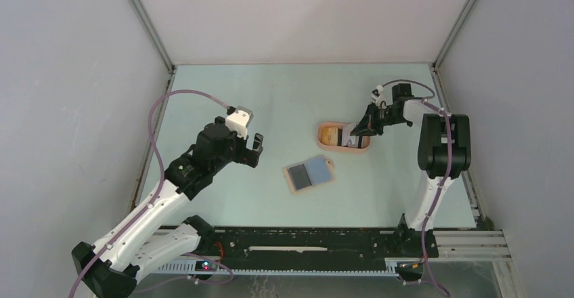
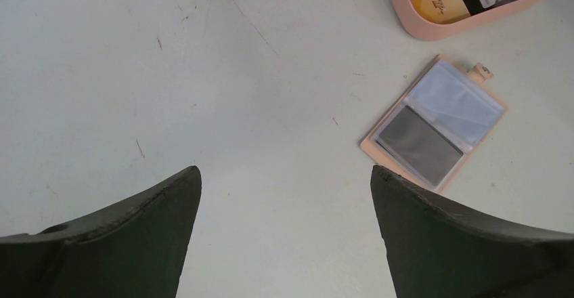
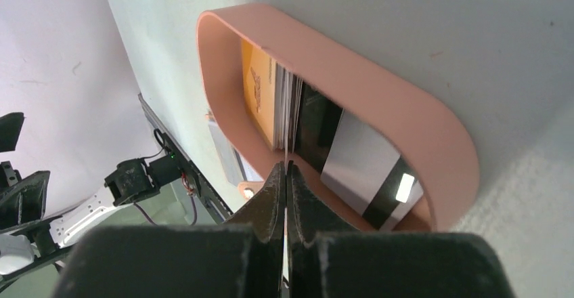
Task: Put the credit cards into the card holder
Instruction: Pick up the credit card from the storage box, then insert the credit card into the card holder.
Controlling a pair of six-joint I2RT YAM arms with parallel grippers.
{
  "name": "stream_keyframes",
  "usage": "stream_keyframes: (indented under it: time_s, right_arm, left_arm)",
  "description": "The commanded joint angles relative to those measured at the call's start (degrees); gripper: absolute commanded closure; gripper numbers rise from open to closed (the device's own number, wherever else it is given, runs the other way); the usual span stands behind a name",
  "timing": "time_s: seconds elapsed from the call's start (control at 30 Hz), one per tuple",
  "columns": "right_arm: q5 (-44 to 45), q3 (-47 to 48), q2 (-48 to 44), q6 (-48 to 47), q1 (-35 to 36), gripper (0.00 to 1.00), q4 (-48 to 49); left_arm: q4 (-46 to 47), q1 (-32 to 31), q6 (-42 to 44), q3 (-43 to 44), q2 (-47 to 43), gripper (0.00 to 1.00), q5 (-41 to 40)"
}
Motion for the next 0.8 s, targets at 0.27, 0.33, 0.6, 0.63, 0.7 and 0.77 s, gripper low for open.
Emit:
stream_keyframes:
  time_s: [0.27,0.33,0.6,0.63,0.7,0.77]
  right_arm:
    - [-9.1,-2.2,-16.8,-14.6,-2.6,1.00,-5.6]
    - [-12.5,-2.5,-20.3,-18.4,-2.3,1.00,-6.4]
    - [-26.9,-5.7,-34.3,-41.1,0.7,1.00,-12.8]
    - [-27.9,-5.8,-35.6,-46.9,1.8,1.00,-15.8]
    - [-29.0,-5.7,-37.9,-59.1,5.1,1.00,-22.2]
    - [-28.8,-5.7,-39.8,-71.2,8.5,1.00,-28.6]
  left_arm:
    - [3.4,0.4,0.9,-0.9,-3.3,0.00,7.4]
    - [5.3,0.4,-0.9,-0.9,-4.5,0.00,13.8]
    - [37.4,-0.8,-21.9,-14.0,-9.0,0.05,31.3]
    - [42.2,-1.9,-22.8,-16.2,-9.2,0.07,31.5]
    - [49.0,-4.7,-21.9,-19.4,-9.0,0.09,31.1]
    - [52.4,-8.1,-17.9,-21.2,-8.5,0.11,30.6]
